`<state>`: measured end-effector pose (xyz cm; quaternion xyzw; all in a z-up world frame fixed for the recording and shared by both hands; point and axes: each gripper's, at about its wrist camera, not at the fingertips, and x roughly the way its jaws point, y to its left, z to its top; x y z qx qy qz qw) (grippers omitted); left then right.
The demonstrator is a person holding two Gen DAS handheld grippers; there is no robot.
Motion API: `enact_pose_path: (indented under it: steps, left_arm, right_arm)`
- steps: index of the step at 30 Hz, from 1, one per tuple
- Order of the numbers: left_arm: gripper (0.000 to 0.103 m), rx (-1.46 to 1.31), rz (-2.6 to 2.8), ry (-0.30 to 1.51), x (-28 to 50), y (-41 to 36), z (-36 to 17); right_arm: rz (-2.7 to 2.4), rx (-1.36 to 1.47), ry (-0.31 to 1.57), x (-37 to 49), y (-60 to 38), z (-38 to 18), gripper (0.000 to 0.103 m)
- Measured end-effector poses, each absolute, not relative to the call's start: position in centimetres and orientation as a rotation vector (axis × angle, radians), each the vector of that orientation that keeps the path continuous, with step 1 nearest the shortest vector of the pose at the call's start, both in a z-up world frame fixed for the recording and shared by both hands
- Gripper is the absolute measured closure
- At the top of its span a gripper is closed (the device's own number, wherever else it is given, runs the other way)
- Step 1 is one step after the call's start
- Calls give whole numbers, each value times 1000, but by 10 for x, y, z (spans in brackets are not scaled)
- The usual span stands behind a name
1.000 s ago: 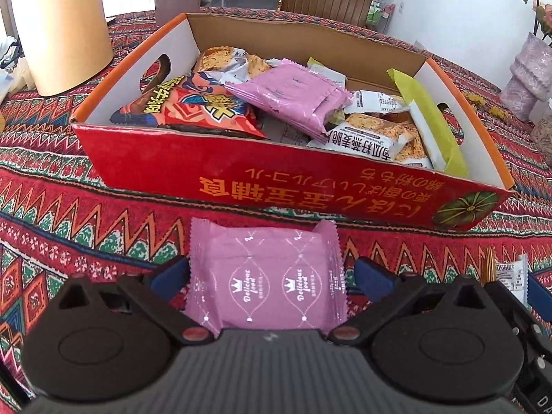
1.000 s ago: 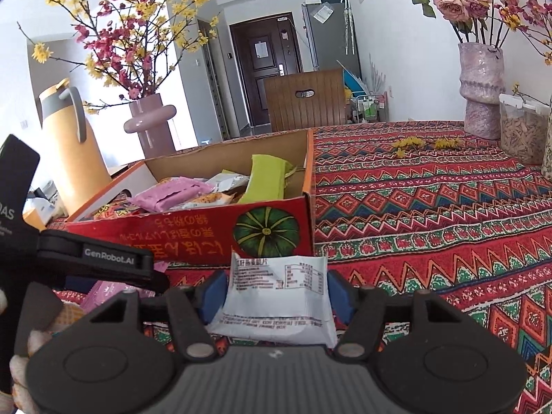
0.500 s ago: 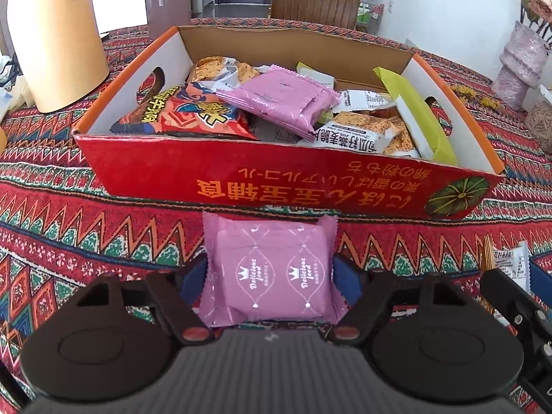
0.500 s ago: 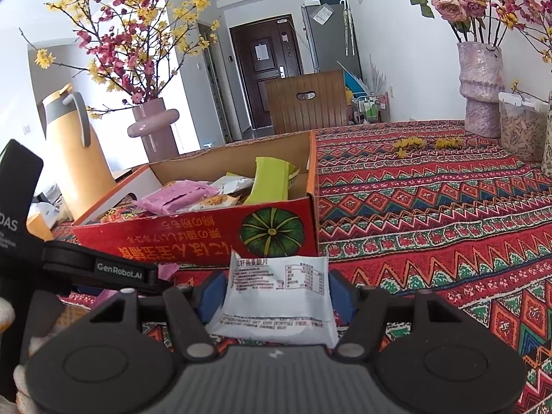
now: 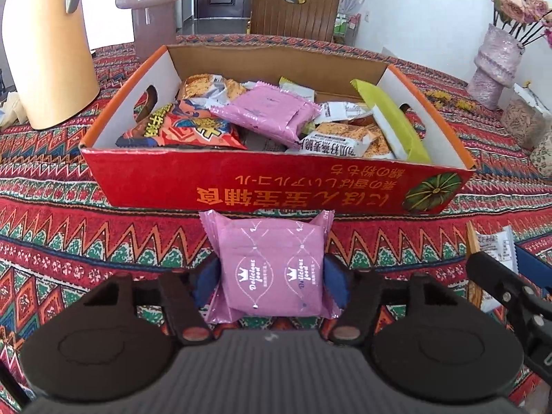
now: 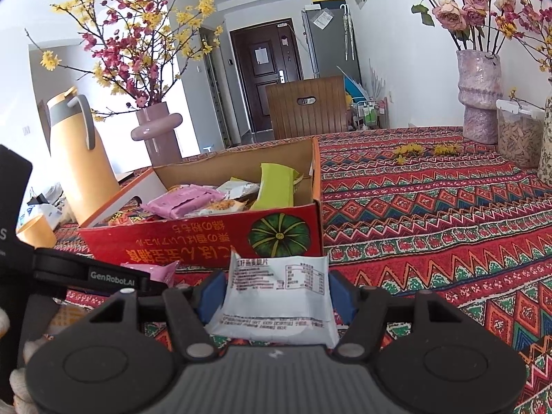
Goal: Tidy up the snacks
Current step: 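Carry the pink packet and white packet over the box with both tools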
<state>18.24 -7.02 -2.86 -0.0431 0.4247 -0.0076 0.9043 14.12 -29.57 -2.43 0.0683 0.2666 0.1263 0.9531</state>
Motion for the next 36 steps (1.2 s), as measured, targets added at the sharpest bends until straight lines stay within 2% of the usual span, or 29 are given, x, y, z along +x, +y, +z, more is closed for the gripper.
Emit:
enact_pose_path:
  steps: [14, 36]
  left_arm:
    - [38, -93, -59, 668, 159, -52, 27]
    - [38, -112, 11, 544, 232, -20, 54]
  right_arm:
    - [284, 121, 467, 152, -279, 2, 38]
    - [331, 75, 402, 237, -228, 34, 38]
